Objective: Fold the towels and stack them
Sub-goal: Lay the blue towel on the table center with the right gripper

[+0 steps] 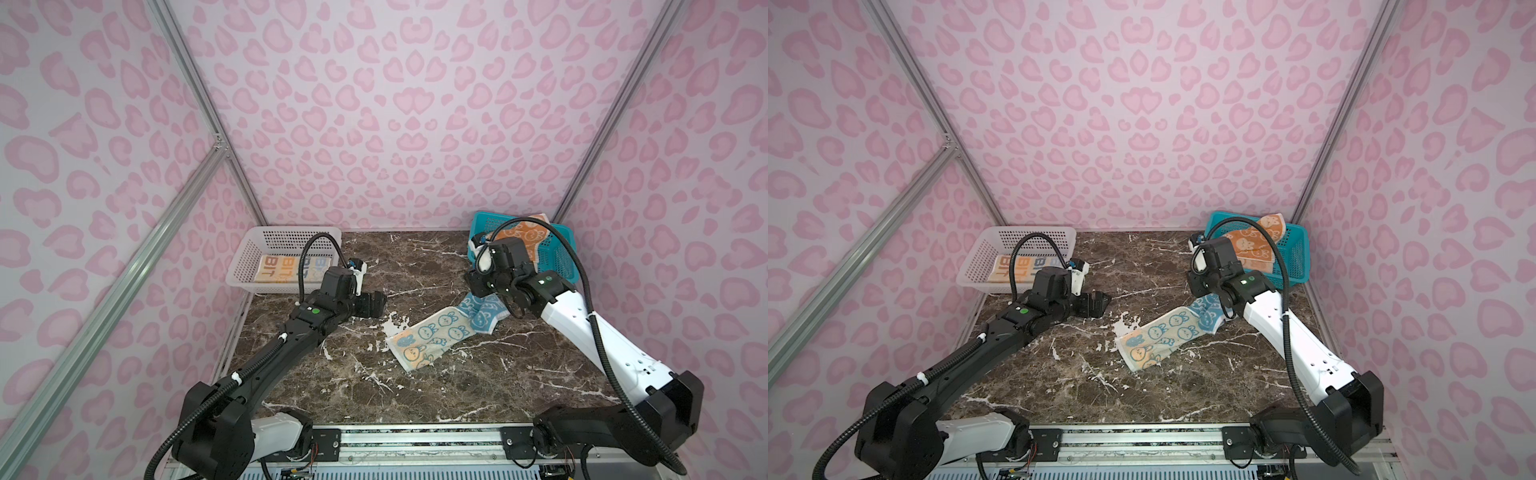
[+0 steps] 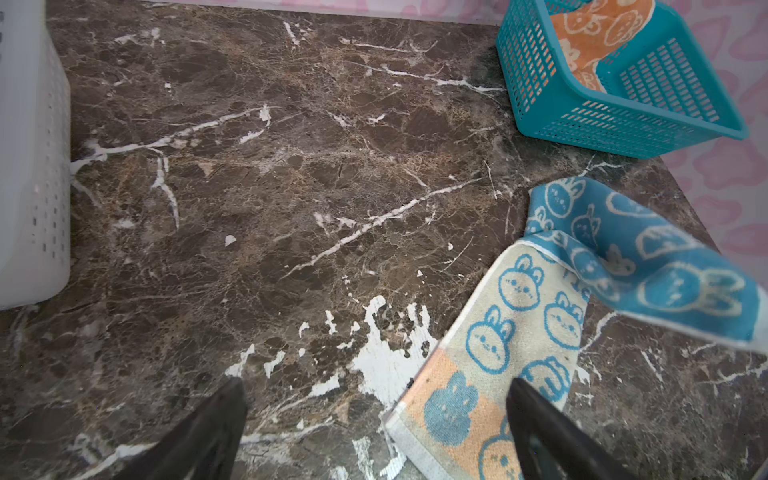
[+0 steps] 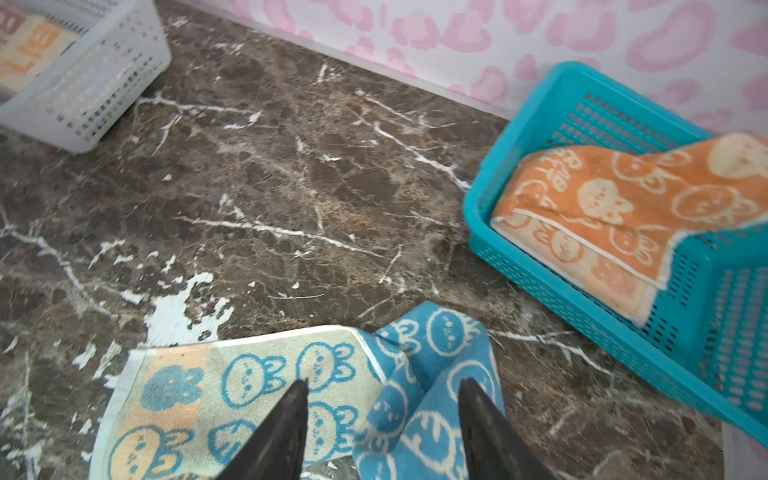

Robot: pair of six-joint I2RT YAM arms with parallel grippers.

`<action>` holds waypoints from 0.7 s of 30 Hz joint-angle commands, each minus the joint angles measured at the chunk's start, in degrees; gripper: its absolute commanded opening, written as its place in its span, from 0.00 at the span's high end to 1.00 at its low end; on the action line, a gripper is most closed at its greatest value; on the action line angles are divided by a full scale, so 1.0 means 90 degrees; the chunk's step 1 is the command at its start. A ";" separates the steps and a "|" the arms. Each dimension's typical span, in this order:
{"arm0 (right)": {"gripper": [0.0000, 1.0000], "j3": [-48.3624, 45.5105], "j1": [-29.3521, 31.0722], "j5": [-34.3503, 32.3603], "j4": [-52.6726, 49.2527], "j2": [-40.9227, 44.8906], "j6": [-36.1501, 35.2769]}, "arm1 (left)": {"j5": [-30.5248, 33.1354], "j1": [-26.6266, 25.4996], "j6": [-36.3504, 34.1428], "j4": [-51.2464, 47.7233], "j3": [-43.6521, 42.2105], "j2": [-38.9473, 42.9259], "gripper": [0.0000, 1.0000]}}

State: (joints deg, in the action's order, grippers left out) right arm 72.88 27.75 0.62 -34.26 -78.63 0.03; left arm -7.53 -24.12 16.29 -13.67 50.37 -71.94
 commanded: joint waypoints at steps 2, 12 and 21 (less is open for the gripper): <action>0.42 0.0267 0.0503 0.0290 -0.0187 -0.0549 -0.0490 | 0.0114 0.0177 0.0337 -0.0029 -0.0143 0.0192 0.01; 0.44 0.0519 0.2077 0.0763 0.0212 -0.1932 0.0037 | 0.0245 0.1029 0.0904 -0.0046 -0.0803 0.0943 0.01; 0.48 0.1762 0.2874 0.0460 -0.0402 -0.3698 0.0920 | 0.0487 0.1485 0.1025 -0.0366 -0.1237 0.1740 0.02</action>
State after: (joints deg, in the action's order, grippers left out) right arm 86.72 52.73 6.57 -35.31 -109.23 5.06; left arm -4.47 -11.40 24.40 -15.73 40.23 -57.63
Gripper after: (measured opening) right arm 0.523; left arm 0.981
